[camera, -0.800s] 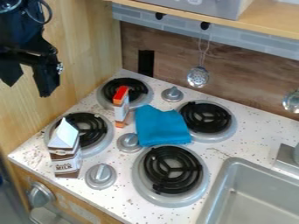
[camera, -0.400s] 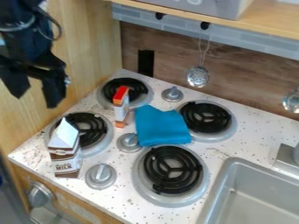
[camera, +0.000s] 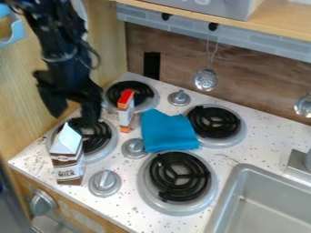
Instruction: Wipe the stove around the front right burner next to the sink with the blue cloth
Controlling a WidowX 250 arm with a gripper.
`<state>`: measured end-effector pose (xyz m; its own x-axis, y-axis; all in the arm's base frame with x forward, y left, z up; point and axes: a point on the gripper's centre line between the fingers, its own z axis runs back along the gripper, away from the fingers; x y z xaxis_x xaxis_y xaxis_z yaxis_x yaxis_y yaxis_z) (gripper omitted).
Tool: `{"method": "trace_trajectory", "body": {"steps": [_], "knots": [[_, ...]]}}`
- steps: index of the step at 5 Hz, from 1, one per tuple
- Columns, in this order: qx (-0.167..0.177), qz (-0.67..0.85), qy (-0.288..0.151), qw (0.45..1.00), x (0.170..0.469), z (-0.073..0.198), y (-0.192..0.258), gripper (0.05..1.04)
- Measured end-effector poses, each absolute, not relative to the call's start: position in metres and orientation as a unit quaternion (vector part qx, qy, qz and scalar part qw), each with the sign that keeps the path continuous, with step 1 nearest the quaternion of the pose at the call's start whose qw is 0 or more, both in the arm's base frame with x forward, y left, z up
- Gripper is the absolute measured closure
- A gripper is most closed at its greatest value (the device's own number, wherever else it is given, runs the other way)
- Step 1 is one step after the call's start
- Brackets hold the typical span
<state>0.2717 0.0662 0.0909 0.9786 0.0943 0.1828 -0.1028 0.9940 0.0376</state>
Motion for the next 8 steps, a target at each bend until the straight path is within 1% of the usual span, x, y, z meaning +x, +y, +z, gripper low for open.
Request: {"method": "trace_trajectory", "body": {"steps": [1,2,3,4,5,7,8], "knots": [[0.029,0.016,-0.127,0.991,0.306,0.087,0.049,0.074],[0.032,0.008,-0.147,0.989,0.332,0.085,0.038,0.074],[0.034,0.020,-0.151,0.988,0.357,0.076,0.037,0.074],[0.041,0.034,-0.140,0.989,0.384,0.053,0.034,0.074],[0.047,0.036,-0.133,0.989,0.407,0.024,0.025,0.074],[0.064,0.050,-0.136,0.987,0.429,-0.001,0.020,0.074],[0.069,0.045,-0.135,0.987,0.433,-0.006,0.016,0.074]]}}
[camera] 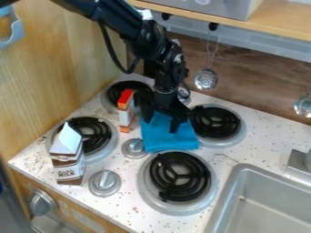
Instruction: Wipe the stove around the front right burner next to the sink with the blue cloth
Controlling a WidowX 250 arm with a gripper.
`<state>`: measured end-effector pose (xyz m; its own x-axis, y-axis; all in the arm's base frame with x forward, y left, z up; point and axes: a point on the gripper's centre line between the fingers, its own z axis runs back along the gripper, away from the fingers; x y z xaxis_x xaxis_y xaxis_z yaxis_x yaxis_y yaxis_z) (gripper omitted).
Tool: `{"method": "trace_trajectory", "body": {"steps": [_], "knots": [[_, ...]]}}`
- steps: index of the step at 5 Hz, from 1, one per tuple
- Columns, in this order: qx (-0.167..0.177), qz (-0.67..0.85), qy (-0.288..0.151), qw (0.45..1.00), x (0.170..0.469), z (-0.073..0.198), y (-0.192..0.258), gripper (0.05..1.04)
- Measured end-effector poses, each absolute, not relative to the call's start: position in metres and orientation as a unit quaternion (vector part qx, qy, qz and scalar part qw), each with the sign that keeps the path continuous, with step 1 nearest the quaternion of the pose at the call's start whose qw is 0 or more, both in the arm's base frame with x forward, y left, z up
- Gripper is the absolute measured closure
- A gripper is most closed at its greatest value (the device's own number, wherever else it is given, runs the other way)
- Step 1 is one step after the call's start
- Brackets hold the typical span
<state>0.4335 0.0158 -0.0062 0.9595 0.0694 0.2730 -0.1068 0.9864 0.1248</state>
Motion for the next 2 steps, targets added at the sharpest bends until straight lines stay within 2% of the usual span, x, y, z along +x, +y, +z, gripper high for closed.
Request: {"method": "trace_trajectory", "body": {"steps": [2], "knots": [[0.070,0.048,-0.120,0.989,0.4332,-0.0248,0.0134,0.074]]}}
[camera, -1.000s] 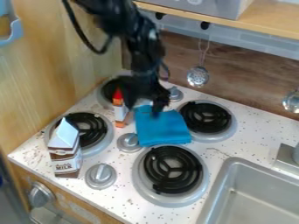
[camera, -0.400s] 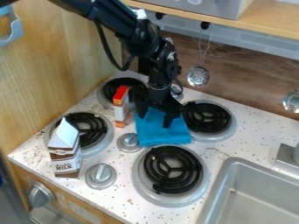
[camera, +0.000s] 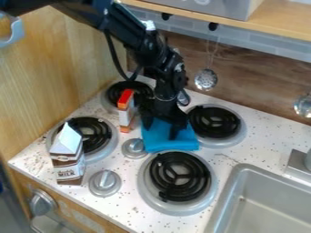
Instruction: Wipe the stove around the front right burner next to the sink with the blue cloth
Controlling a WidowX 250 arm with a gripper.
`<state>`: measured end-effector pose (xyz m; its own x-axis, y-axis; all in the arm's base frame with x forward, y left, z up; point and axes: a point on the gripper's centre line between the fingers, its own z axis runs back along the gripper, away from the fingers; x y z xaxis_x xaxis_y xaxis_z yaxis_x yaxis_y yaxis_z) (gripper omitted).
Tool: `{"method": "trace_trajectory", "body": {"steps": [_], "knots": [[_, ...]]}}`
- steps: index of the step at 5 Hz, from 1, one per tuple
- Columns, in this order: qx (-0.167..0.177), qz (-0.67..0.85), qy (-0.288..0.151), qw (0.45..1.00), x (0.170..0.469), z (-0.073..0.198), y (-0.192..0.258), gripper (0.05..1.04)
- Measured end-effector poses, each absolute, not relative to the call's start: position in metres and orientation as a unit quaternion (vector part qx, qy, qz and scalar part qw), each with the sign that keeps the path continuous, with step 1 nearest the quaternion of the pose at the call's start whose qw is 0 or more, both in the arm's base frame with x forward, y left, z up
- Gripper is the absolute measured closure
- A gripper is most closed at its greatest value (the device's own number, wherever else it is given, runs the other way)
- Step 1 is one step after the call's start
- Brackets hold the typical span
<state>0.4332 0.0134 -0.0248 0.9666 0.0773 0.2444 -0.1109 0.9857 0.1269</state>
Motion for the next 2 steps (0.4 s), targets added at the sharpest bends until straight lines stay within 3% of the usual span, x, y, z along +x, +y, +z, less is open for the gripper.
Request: {"method": "trace_trajectory", "body": {"steps": [2], "knots": [[0.046,0.030,-0.116,0.992,0.432,-0.030,-0.016,0.074]]}}
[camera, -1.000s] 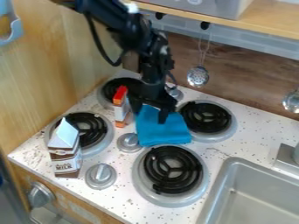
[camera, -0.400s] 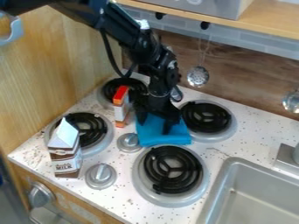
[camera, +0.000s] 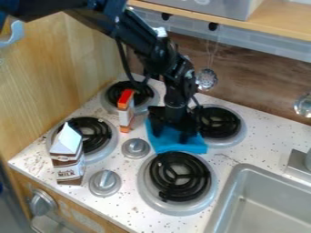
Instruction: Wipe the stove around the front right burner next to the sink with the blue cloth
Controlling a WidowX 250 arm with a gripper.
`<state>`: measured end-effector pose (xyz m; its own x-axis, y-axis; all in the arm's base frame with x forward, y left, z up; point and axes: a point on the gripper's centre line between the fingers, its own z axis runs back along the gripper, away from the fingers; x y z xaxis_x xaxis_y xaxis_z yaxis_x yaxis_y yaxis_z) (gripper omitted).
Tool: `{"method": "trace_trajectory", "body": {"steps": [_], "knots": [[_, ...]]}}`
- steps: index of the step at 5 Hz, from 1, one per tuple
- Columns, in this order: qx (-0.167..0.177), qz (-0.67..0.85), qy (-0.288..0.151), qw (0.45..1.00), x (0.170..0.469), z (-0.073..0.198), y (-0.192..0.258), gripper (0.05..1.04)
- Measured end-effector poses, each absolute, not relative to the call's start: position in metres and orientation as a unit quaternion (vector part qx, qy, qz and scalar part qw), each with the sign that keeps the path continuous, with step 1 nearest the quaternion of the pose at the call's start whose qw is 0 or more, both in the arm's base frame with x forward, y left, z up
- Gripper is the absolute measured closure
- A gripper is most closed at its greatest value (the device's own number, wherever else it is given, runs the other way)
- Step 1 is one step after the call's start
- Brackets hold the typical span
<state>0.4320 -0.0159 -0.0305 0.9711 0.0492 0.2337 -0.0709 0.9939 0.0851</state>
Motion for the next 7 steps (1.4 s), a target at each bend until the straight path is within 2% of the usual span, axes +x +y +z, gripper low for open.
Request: {"method": "trace_trajectory", "body": {"steps": [2,4,6,7], "knots": [[0.016,-0.023,-0.122,0.992,0.427,-0.031,-0.077,0.077],[0.007,-0.059,-0.124,0.990,0.416,-0.033,-0.107,0.079],[0.005,-0.115,-0.135,0.984,0.389,-0.024,-0.139,0.079],[0.001,-0.126,-0.124,0.984,0.361,-0.022,-0.151,0.079]]}}
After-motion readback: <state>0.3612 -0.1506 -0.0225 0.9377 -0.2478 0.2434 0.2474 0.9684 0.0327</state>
